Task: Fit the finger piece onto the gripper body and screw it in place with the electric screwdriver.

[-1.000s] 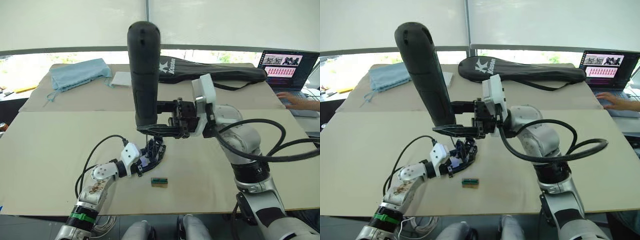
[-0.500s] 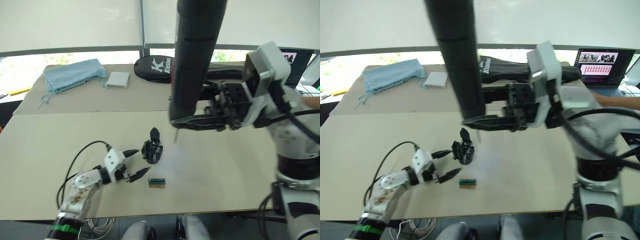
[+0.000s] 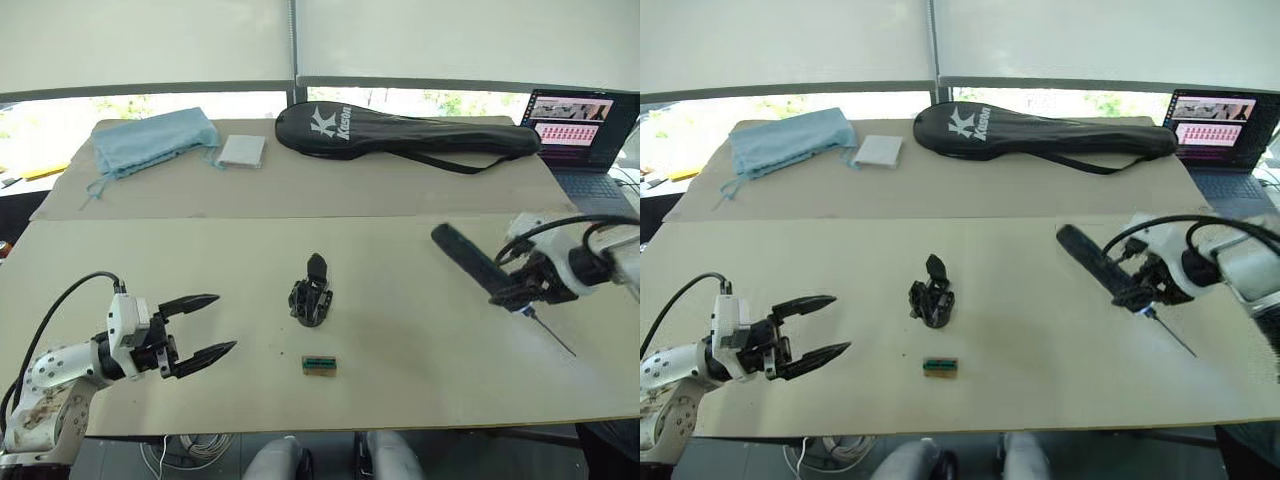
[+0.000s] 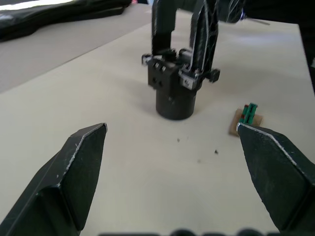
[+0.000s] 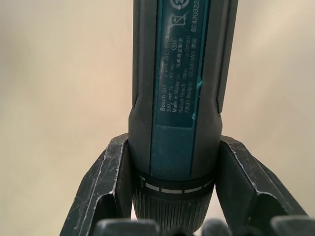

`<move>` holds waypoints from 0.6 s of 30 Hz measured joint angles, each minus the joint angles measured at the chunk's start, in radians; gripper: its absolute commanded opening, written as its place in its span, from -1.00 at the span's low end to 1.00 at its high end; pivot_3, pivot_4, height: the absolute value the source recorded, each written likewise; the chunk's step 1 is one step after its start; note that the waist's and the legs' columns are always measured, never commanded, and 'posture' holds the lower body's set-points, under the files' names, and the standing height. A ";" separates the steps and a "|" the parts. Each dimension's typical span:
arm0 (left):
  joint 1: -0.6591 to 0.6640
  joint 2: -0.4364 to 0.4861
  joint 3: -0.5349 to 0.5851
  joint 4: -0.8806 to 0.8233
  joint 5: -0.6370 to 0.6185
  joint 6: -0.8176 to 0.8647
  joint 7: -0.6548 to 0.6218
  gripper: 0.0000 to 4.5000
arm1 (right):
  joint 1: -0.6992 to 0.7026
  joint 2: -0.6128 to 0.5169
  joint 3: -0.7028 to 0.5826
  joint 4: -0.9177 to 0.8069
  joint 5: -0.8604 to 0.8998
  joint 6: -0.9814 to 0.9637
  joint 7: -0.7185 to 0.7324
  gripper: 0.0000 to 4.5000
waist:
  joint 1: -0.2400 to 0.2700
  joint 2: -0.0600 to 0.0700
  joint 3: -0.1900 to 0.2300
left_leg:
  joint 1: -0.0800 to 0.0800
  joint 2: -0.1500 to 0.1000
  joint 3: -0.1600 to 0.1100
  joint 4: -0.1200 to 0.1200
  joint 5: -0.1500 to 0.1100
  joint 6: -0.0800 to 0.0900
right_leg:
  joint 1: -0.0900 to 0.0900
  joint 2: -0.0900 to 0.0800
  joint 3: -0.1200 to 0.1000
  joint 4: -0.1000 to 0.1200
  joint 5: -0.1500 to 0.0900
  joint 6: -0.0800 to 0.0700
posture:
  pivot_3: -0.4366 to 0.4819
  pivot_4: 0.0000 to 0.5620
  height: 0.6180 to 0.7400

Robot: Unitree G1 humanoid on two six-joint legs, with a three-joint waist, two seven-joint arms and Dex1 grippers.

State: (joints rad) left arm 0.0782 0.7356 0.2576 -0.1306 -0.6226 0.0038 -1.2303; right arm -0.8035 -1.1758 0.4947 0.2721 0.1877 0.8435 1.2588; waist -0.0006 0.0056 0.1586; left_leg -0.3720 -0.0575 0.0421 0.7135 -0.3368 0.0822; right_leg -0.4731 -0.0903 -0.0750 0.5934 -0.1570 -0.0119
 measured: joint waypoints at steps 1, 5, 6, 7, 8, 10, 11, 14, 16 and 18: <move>-0.004 0.006 -0.002 -0.001 0.004 0.002 -0.008 0.98 | -0.031 0.043 0.009 0.067 -0.039 -0.012 0.004 -0.14 | -0.008 0.001 0.001 | 0.000 0.000 0.000 0.000 0.001 -0.001 | 0.000 0.000 0.000 0.000 0.000 0.000 | -0.05 -0.47 1.00; -0.029 0.011 -0.013 0.003 0.008 0.021 -0.030 0.98 | -0.086 0.112 0.038 0.203 -0.148 -0.082 0.005 -0.14 | -0.011 0.002 0.002 | 0.002 0.001 0.000 0.000 0.002 -0.003 | 0.002 0.000 -0.002 0.001 0.000 0.000 | -0.05 -0.47 1.00; -0.032 0.011 -0.015 0.004 0.011 0.023 -0.032 0.98 | -0.087 0.124 0.040 0.227 -0.167 -0.096 0.008 -0.14 | -0.011 0.002 0.002 | 0.002 0.001 0.000 0.000 0.002 -0.003 | 0.002 0.000 -0.002 0.001 0.000 0.000 | -0.05 -0.47 1.00; -0.035 0.011 -0.016 0.004 0.012 0.025 -0.035 0.98 | -0.094 0.137 0.041 0.251 -0.185 -0.114 0.013 -0.14 | -0.011 0.002 0.002 | 0.002 0.001 0.000 0.000 0.002 -0.003 | 0.002 0.000 -0.002 0.001 0.000 0.000 | -0.05 -0.47 1.00; -0.039 0.011 -0.018 0.004 0.013 0.029 -0.036 0.98 | -0.102 0.147 0.041 0.272 -0.202 -0.124 0.021 -0.14 | -0.011 0.001 0.002 | 0.002 0.001 -0.001 0.000 0.002 -0.003 | 0.002 0.000 -0.002 0.001 0.000 0.000 | -0.05 -0.47 1.00; -0.042 0.012 -0.018 0.002 0.009 0.055 -0.035 0.98 | -0.117 0.166 0.040 0.310 -0.223 -0.146 0.031 -0.14 | -0.011 0.001 0.002 | 0.003 0.001 -0.001 0.001 0.002 -0.003 | 0.004 0.000 -0.002 0.001 0.000 0.000 | -0.05 -0.47 1.00; -0.044 0.012 -0.018 0.001 0.005 0.069 -0.034 0.98 | -0.124 0.175 0.038 0.327 -0.231 -0.159 0.036 -0.14 | -0.011 0.001 0.002 | 0.004 0.001 -0.001 0.001 0.002 -0.003 | 0.005 0.000 -0.002 0.001 0.000 0.000 | -0.05 -0.47 1.00; -0.059 0.012 -0.018 -0.007 -0.002 0.092 -0.031 0.98 | -0.129 0.191 0.025 0.362 -0.251 -0.185 0.049 -0.14 | -0.012 -0.001 0.002 | 0.006 0.001 -0.001 0.001 0.002 -0.004 | 0.008 0.000 -0.002 0.001 0.001 0.000 | -0.05 -0.47 1.00; -0.066 0.012 -0.018 -0.009 -0.002 0.097 -0.031 0.98 | -0.129 0.198 0.016 0.370 -0.261 -0.192 0.053 -0.14 | -0.012 -0.001 0.002 | 0.009 0.001 -0.001 0.001 0.002 -0.004 | 0.010 0.000 -0.002 0.000 0.001 0.000 | -0.05 -0.47 1.00; -0.069 0.012 -0.018 -0.010 -0.001 0.103 -0.032 0.98 | -0.128 0.205 0.003 0.377 -0.271 -0.197 0.057 -0.14 | -0.013 -0.001 0.002 | 0.011 0.001 -0.001 0.001 0.002 -0.004 | 0.012 0.000 -0.002 0.000 0.001 0.000 | -0.05 -0.47 1.00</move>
State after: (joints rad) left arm 0.0087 0.7475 0.2392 -0.1402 -0.6238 0.1066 -1.2619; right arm -0.9315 -0.9712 0.4980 0.6490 -0.0834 0.6470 1.3160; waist -0.0138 0.0041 0.1609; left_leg -0.3612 -0.0567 0.0410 0.7143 -0.3349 0.0784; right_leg -0.4609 -0.0899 -0.0774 0.5938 -0.1565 -0.0115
